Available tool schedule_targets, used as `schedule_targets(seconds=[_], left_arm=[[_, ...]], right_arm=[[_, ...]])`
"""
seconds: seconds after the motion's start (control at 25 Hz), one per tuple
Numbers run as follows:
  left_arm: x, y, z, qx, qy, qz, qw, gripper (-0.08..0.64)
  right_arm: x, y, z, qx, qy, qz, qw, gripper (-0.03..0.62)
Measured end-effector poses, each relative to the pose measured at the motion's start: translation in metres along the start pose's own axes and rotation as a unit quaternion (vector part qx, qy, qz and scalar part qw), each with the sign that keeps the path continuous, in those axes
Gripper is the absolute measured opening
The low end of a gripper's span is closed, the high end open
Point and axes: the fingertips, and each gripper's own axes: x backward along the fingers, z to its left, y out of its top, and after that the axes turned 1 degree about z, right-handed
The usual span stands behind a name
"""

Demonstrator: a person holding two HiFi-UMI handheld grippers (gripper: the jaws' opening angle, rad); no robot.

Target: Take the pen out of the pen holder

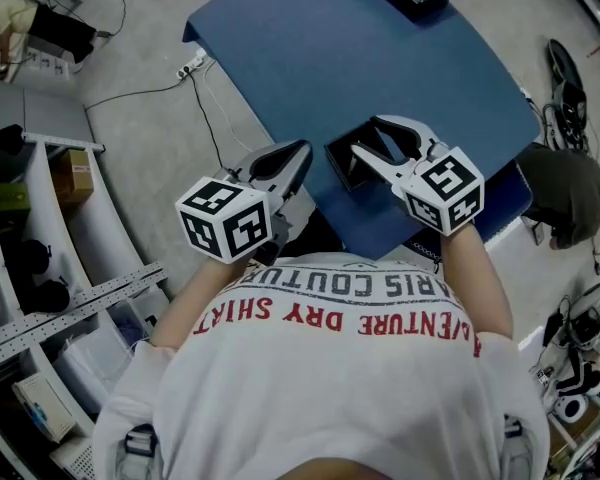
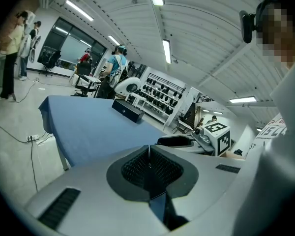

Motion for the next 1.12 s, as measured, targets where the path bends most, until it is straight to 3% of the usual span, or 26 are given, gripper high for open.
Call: schedule_targets(seconds=[0.24,0.36,1.12], left_arm=[[0.0,0.002,0.003,0.004,-0.002,-0.011,0.9999,0.032],[-0.001,0.001,0.007,0.007,0.002,-0.011,0.9999,0.032],[0.017,-0.017,-0.002,0.012,0.016,-0.013,0.9997,0.032]], right_arm=[[-0.002,0.001,-0.002,0.019,-0.005,0.003,1.0,0.163],[-0.001,0.0,-0.007,0.033,-0.014,0.008,0.999,0.102],[0.008,0.011,0.025,0.09,-0.01,-0.003,0.996,0.084]])
